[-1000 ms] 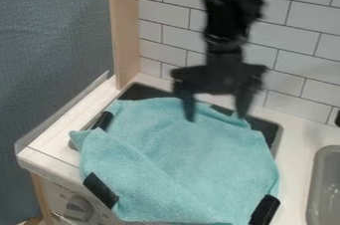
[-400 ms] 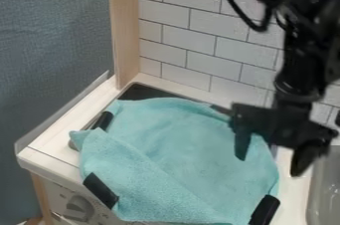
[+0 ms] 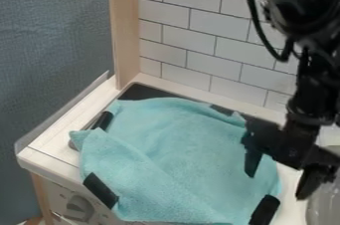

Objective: Fold the cloth from bottom right to left

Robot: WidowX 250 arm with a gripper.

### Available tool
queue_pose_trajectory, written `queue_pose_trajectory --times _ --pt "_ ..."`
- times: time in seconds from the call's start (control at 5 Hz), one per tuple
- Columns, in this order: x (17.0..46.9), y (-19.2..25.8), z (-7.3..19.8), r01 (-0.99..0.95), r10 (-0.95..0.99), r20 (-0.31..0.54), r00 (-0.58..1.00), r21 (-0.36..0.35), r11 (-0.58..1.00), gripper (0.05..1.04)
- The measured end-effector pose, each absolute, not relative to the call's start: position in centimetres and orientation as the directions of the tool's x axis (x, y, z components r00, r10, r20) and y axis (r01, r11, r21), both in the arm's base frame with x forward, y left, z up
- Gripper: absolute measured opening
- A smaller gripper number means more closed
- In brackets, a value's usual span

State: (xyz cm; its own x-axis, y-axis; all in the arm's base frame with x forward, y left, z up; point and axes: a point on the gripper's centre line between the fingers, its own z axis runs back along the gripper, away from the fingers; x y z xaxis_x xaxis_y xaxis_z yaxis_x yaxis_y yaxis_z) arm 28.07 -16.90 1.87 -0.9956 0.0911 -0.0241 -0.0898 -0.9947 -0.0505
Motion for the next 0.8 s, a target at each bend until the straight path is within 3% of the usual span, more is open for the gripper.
queue_pose_trajectory --times 0.6,0.8 --pt "27.1 -17.3 -1.1 -0.156 0.149 0.088 -0.985 -0.078 -0.985 0.999" --pt "27.3 -17.6 -1.6 -0.175 0.165 0.113 -0.980 -0.091 -0.980 0.959"
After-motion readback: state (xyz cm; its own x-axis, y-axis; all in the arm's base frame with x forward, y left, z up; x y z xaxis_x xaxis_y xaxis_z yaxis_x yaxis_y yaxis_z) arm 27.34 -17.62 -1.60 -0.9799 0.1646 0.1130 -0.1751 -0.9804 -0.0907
